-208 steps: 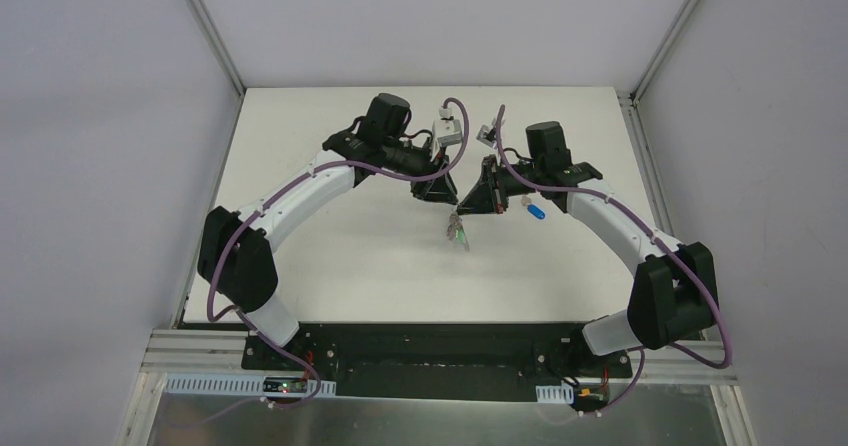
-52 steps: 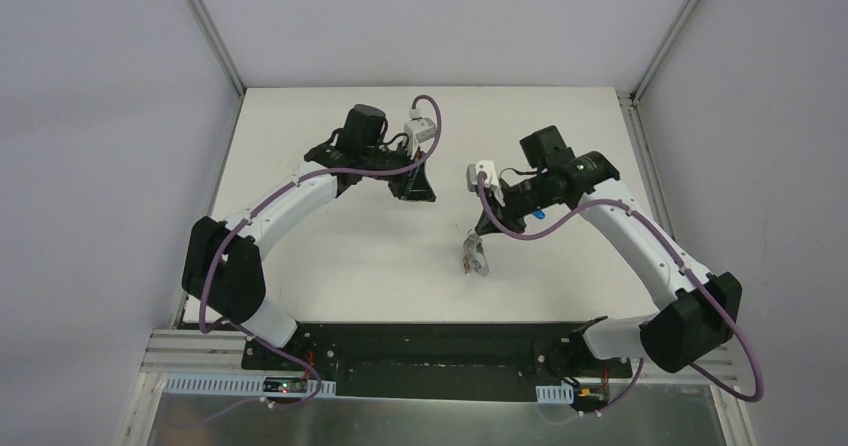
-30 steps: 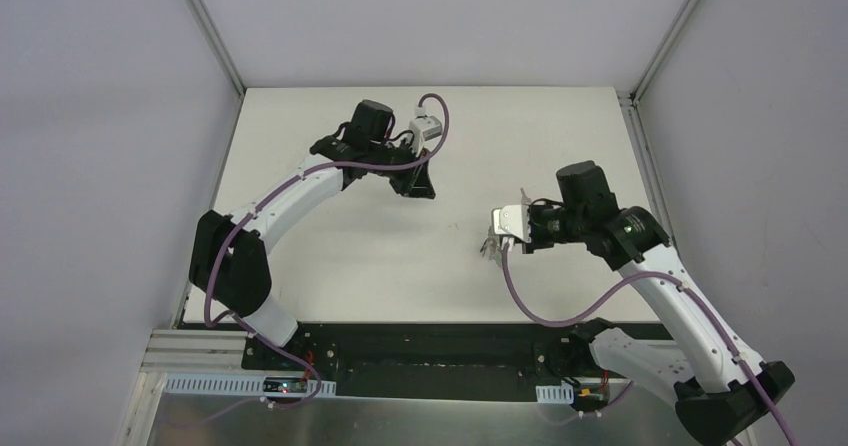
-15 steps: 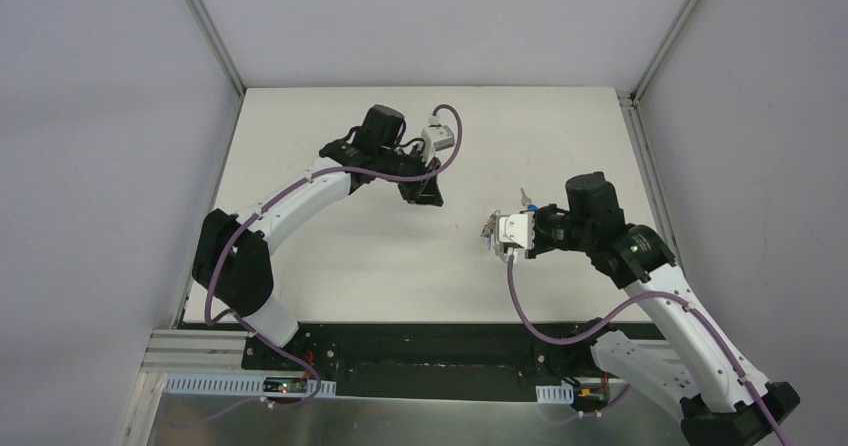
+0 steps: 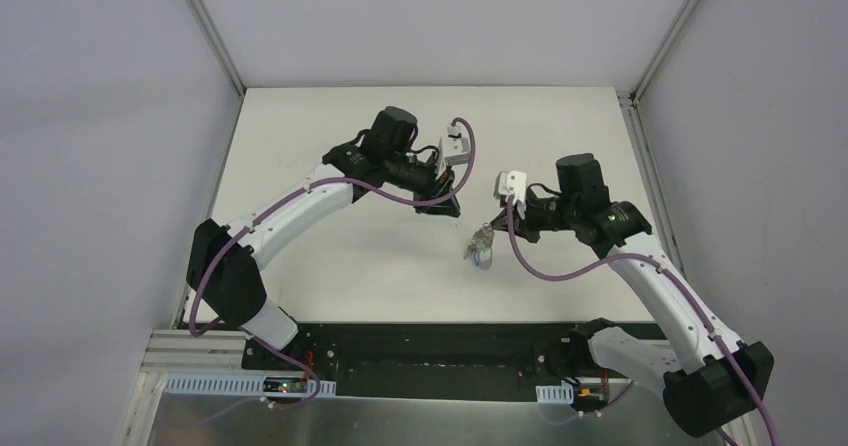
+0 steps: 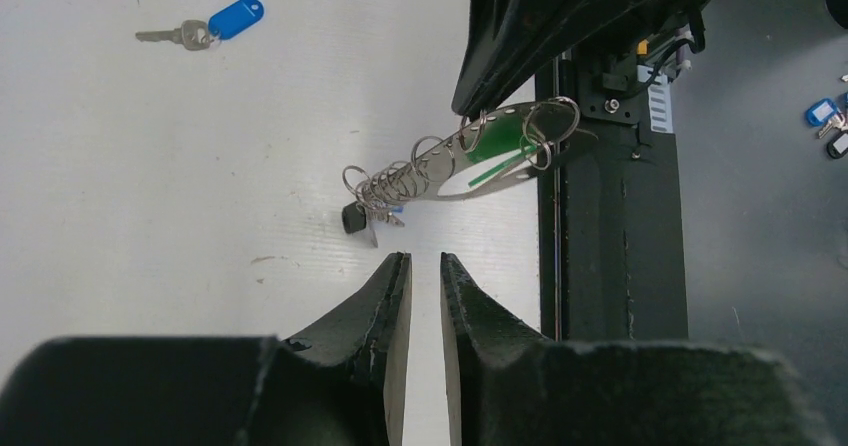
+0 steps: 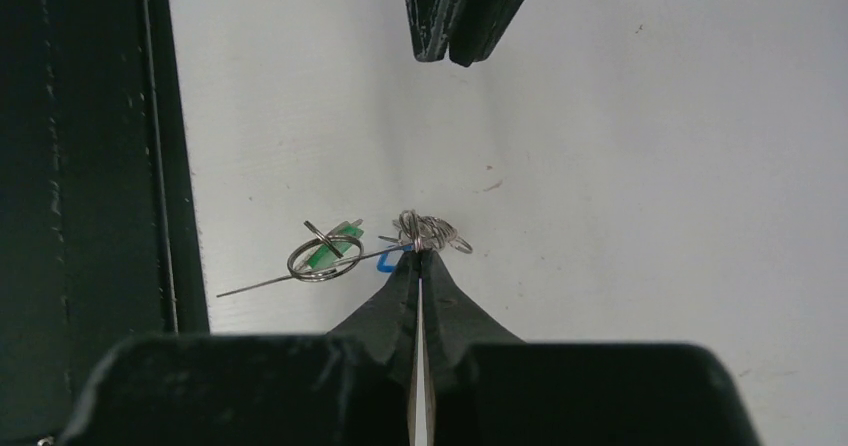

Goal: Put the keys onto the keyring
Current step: Adjust the keyring.

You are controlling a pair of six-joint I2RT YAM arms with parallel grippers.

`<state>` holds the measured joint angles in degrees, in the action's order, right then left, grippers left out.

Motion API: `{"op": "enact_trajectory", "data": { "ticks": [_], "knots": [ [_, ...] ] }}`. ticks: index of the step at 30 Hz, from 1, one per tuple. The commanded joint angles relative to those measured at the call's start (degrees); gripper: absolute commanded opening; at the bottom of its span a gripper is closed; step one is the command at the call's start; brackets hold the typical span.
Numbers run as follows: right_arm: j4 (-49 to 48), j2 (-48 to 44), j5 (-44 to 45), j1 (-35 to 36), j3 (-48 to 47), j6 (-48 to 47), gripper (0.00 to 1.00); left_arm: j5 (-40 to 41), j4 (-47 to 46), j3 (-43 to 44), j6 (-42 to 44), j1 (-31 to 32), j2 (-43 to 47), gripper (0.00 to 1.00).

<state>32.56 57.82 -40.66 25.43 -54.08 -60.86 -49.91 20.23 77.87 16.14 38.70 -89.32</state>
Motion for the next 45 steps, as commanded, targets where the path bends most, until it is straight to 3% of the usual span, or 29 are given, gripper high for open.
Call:
{"op": "enact_trajectory", "data": {
  "ticks": [1,6,13,45],
  "knots": [
    [-6.12,1.13,-13.37,-3.26,-3.04,11.04,0.0,-2.66,0.63,2.35,2.5,1.36,3.05,0.18],
    [-10.36,2.65,-19.42,-5.44,-2.32,17.78,0.0,-2.37,1.21,3.56,2.94,3.39,2.65,0.2],
    [-14.73,3.81,-22.96,-6.63,-0.92,22.38,0.0,-1.22,-1.34,6.86,-3.02,4.41,-0.05,0.19],
    [-14.49,4.54,-22.17,-6.93,-0.49,22.92,0.0,0.01,4.05,12.57,1.6,7.01,-4.55,0.11]
  ]
}}
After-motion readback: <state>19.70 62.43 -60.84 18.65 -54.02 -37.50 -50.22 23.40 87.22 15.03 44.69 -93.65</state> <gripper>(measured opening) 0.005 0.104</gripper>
